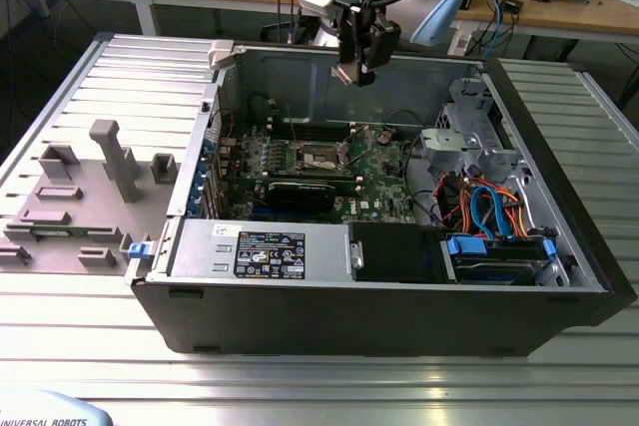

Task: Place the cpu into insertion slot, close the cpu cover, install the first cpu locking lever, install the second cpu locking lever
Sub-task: 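Place the cpu into insertion slot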

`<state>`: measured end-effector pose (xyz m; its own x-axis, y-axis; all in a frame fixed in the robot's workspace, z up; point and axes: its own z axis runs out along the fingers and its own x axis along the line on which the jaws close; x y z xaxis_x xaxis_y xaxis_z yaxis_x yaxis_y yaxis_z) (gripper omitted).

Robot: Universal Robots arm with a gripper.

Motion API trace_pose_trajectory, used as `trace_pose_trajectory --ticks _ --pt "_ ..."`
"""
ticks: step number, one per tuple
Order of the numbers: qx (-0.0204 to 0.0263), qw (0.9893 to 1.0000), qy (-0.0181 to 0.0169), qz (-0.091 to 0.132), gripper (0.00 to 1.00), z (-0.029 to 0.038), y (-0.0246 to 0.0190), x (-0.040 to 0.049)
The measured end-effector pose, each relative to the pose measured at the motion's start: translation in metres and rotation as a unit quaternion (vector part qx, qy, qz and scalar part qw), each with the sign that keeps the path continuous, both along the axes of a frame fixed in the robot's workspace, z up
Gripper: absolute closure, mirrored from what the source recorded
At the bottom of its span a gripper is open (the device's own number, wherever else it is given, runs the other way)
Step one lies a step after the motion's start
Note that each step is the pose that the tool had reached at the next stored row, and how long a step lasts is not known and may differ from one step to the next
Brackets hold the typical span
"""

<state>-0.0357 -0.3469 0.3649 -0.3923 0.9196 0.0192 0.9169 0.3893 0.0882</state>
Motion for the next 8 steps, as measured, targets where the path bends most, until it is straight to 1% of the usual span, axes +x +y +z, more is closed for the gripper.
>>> trace_pose_trajectory --ticks 5,8 --pt "0.0000 0.9997 0.0000 -0.026 0.46 -0.0005 0.0000 -0.0010" --pt "0.0000 0.9996 0.0000 -0.030 0.46 -0.0006 0.0000 -0.0016"
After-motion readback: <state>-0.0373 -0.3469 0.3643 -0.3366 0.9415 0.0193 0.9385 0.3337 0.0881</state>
